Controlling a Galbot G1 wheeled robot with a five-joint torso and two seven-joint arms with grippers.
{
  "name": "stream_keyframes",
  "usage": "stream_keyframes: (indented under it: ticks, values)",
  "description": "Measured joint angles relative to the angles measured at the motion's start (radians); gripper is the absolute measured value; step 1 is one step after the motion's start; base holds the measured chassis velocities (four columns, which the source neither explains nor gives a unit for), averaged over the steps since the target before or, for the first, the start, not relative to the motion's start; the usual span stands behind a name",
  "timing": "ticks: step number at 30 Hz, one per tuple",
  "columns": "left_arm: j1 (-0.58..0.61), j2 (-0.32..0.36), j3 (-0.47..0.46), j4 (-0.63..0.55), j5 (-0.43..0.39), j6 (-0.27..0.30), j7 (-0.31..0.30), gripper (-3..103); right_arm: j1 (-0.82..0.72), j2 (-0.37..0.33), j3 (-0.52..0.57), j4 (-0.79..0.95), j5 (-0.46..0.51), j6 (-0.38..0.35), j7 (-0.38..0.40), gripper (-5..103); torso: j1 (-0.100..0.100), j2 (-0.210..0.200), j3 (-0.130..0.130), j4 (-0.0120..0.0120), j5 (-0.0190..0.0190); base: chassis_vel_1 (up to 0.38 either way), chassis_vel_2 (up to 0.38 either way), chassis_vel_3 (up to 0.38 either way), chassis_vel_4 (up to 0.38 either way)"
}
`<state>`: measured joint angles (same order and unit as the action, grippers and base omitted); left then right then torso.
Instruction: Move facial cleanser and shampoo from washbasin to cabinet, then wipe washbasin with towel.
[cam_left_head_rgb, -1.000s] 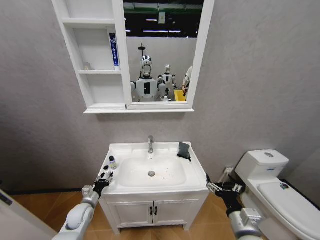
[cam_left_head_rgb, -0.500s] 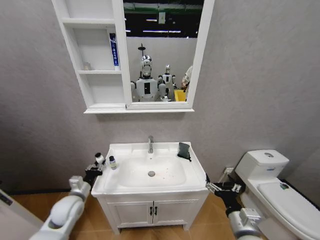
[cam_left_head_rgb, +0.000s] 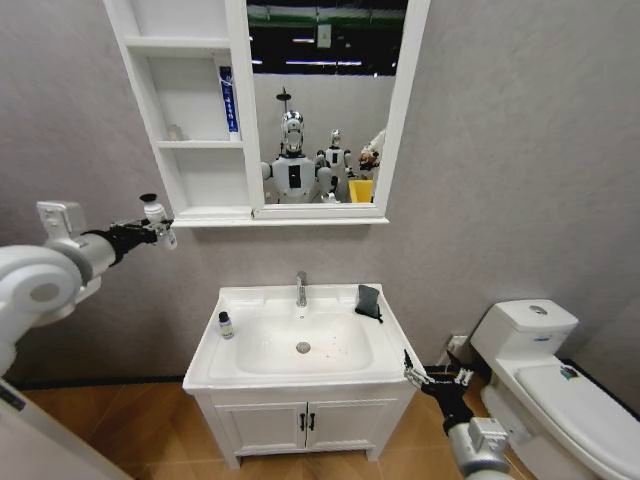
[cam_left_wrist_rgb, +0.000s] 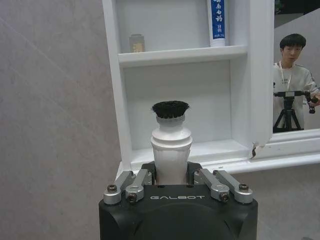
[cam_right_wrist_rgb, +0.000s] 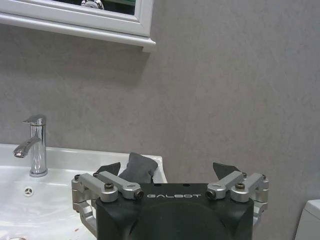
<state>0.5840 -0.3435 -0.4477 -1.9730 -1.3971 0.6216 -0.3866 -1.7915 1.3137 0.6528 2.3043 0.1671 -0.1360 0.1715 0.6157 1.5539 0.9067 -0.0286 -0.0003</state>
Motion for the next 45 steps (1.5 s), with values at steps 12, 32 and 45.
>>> stream_keyframes:
  ticks: [12,32,45]
  values:
    - [-0.475,-0.198,0.447,0.249,0.047,-0.014,-0.010,32,-0.012,-0.004,0.016,0.006,0.011,-0.004,0.002,100,0.000,0.000,0.000,-0.0008,0.0002,0.000,0.000,0.000,0.000]
    - [-0.760,-0.469,0.599,0.759,0.236,-0.002,0.160,30,-0.026,0.008,0.017,0.006,0.018,0.007,0.015,100,0.000,0.000,0.000,-0.0003,0.0001,0.000,0.000,0.000,0.000]
    - [-0.824,-0.539,0.614,0.880,0.314,0.022,0.214,30,-0.025,0.018,0.012,-0.006,0.013,0.020,0.013,100,0.000,0.000,0.000,-0.0003,0.0005,0.000,0.000,0.000,0.000]
